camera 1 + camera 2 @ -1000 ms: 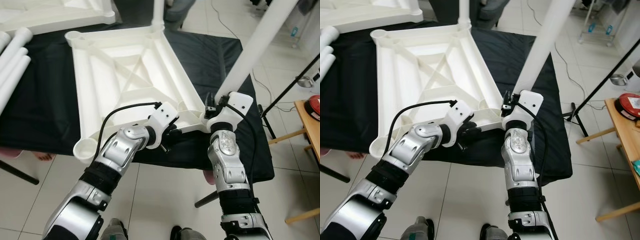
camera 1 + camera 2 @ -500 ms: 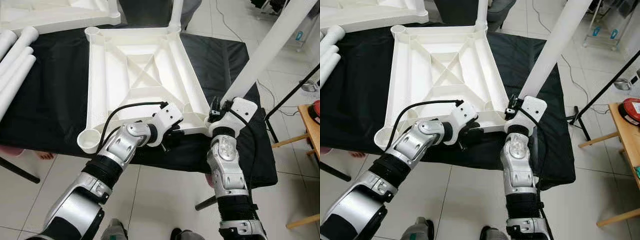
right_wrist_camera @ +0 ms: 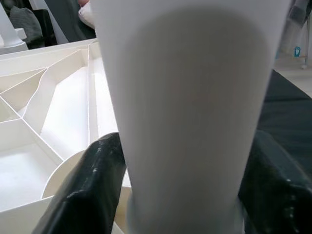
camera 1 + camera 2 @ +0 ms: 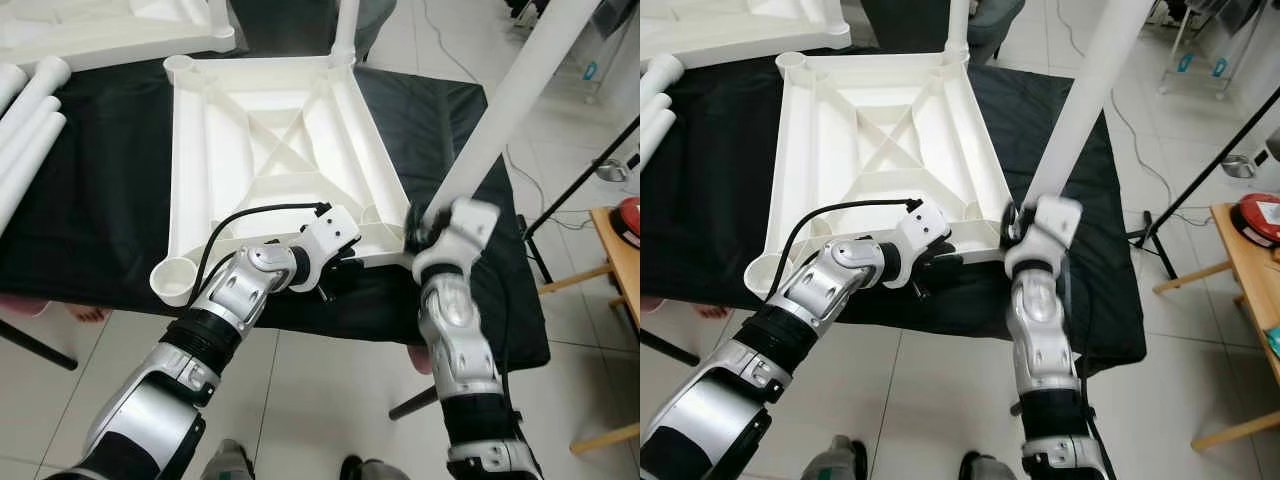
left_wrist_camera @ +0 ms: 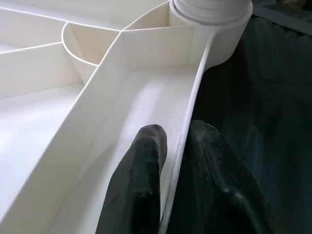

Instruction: Building children table

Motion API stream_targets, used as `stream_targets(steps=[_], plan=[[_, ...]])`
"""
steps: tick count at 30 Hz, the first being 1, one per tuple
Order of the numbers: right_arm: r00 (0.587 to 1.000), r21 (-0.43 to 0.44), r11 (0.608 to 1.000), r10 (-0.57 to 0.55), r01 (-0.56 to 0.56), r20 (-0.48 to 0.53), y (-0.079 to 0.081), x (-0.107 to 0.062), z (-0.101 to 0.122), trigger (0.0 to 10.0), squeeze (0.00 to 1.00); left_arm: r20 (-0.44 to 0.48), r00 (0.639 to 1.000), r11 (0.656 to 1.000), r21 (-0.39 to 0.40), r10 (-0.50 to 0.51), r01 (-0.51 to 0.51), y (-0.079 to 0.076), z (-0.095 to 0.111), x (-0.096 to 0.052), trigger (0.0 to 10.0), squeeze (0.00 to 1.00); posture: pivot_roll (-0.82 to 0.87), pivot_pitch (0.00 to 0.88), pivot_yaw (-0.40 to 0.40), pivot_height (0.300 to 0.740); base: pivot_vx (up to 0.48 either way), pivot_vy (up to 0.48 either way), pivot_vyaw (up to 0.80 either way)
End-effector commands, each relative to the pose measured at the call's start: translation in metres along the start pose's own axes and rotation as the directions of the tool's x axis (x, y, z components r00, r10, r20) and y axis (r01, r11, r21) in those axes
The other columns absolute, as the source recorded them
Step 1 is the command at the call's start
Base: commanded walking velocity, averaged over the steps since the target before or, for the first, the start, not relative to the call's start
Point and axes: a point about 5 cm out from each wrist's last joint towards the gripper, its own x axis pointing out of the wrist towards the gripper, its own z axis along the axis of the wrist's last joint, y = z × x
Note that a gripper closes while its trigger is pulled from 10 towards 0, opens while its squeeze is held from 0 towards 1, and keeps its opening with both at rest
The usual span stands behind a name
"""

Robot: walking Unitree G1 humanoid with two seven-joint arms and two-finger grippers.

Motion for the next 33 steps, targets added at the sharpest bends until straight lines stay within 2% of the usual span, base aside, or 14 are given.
stream_targets(steps=[1, 2, 3, 4, 8, 10, 13, 15, 18, 21, 26, 30, 33], plan=[[0.985, 0.014, 1.0, 0.022, -0.02, -0.173, 0.002, -0.011, -0.033, 10.0, 1.0, -0.086, 0.996, 0.999, -0.045, -0.029, 0.025, -0.008, -0.023, 0.003, 0.0, 0.0, 0.16, 0.179, -0.005, 0.74, 0.0, 0.0, 0.0], [0.985, 0.022, 0.999, 0.037, -0.034, -0.168, 0.003, -0.011, -0.032, 10.0, 0.64, -0.085, 0.996, 0.999, -0.044, -0.03, 0.026, -0.008, -0.023, 0.003, 0.0, 0.0, 0.16, 0.179, -0.005, 0.74, 0.0, 0.0, 0.0], [0.985, 0.022, 0.999, 0.037, -0.034, -0.168, 0.003, -0.011, -0.032, 10.0, 0.64, -0.085, 0.996, 0.999, -0.044, -0.03, 0.026, -0.008, -0.023, 0.003, 0.0, 0.0, 0.16, 0.179, -0.005, 0.74, 0.0, 0.0, 0.0], [0.986, 0.03, 0.998, 0.056, -0.052, -0.159, 0.005, -0.011, -0.031, 10.0, 0.0, -0.085, 0.996, 0.999, -0.045, -0.029, 0.025, -0.008, -0.023, 0.004, 0.0, 0.0, 0.16, 0.179, -0.005, 0.74, 0.0, 0.0, 0.0], [0.985, 0.063, 0.993, 0.109, -0.101, -0.134, 0.008, -0.011, -0.025, 10.0, 0.0, -0.084, 0.996, 0.999, -0.044, -0.029, 0.025, -0.007, -0.023, 0.004, 0.0, 0.0, 0.16, 0.181, -0.003, 0.74, 0.0, 0.0, 0.0], [0.981, 0.087, 0.982, 0.177, -0.17, -0.082, 0.012, -0.01, -0.015, 10.0, 0.0, -0.083, 0.996, 0.999, -0.044, -0.03, 0.027, -0.007, -0.022, 0.004, 0.0, 0.0, 0.16, 0.181, -0.003, 0.74, 0.0, 0.0, 0.0], [0.978, 0.088, 0.976, 0.203, -0.197, -0.054, 0.013, -0.01, -0.01, 10.0, 0.0, -0.082, 0.996, 0.999, -0.044, -0.032, 0.028, -0.007, -0.022, 0.004, 0.0, 0.0, 0.16, 0.182, -0.001, 0.74, 0.0, 0.0, 0.0], [0.982, 0.041, 0.981, 0.186, -0.187, 0.037, 0.006, -0.006, 0.007, 10.0, 0.0, -0.079, 0.996, 0.999, -0.043, -0.036, 0.033, -0.007, -0.022, 0.004, 0.0, 0.0, 0.16, 0.182, -0.001, 0.74, 0.0, 0.0, 0.0], [0.984, 0.03, 0.985, 0.168, -0.17, 0.061, 0.003, -0.005, 0.012, 10.0, 0.0, -0.079, 0.996, 0.999, -0.042, -0.037, 0.034, -0.007, -0.022, 0.004, 0.0, 0.0, 0.16, 0.183, -0.002, 0.74, 0.0, 0.0, 0.0], [0.988, -0.021, 0.995, 0.103, -0.102, 0.115, -0.011, 0.0, 0.024, 10.0, 0.0, -0.072, 0.996, 0.998, -0.039, -0.048, 0.046, -0.008, -0.022, 0.004, 0.0, 0.0, 0.16, 0.183, -0.002, 0.74, 0.0, 0.0, 0.0], [0.987, -0.045, 0.995, 0.099, -0.094, 0.129, -0.014, 0.001, 0.028, 10.0, 0.0, -0.071, 0.996, 0.998, -0.037, -0.052, 0.049, -0.008, -0.022, 0.004, 0.0, 0.0, 0.16, 0.183, -0.002, 0.74, 0.0, 0.0, 0.0], [0.978, -0.136, 0.984, 0.134, -0.113, 0.157, -0.023, 0.004, 0.038, 10.0, 0.0, -0.064, 0.996, 0.998, -0.03, -0.064, 0.063, -0.009, -0.022, 0.004, 0.0, 0.0, 0.16, 0.184, -0.001, 0.74, 0.0, 0.0, 0.0], [0.973, -0.164, 0.977, 0.161, -0.135, 0.163, -0.024, 0.004, 0.041, 10.0, 0.0, -0.062, 0.996, 0.997, -0.027, -0.07, 0.068, -0.01, -0.022, 0.004, 0.0, 0.0, 0.16, 0.184, -0.001, 0.74, 0.0, 0.0, 0.0]])
